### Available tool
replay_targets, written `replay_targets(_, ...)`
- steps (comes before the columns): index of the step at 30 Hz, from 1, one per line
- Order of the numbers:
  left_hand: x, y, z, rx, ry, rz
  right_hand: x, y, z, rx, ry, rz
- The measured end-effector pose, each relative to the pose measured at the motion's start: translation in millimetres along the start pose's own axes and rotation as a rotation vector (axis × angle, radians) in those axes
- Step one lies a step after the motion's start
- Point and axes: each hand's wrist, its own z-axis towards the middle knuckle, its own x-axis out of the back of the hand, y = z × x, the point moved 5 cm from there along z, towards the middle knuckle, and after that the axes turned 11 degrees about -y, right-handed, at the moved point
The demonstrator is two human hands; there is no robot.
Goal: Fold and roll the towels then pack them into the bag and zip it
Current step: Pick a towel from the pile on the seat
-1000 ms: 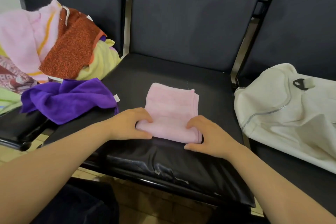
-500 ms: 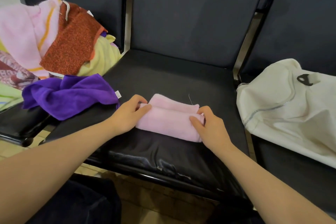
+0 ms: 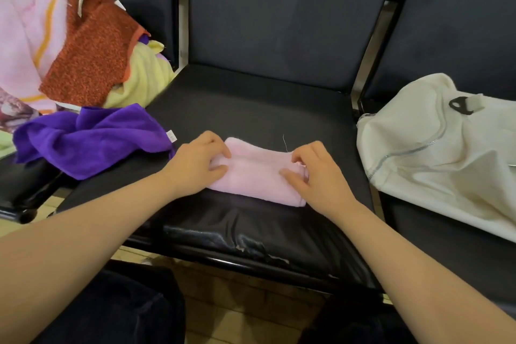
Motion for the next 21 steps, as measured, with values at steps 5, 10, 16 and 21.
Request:
replay_targets(5,-11.5,-5.3,-5.9,-0.001,-0.321,0.089,-16.9,2.3,-5.0,0.015,-0.396,-0.108)
replay_targets(10,-8.9,3.3,-2.8,0.024,-0.163,0.045,-9.3,-1.1,-1.3,-0.044,-0.295,-0.053)
replay_targets(16,-5.8,-9.9,0.7,0.207,-0.100,-0.376,-9.1,10.9,-0.3,-0.207,-0.337,0.371)
replay_targets(21,-15.3,-15.4,3.9,0.404,-0.007,-0.130,-18.8,14.8,9.2,-0.331,-0.184,0.151)
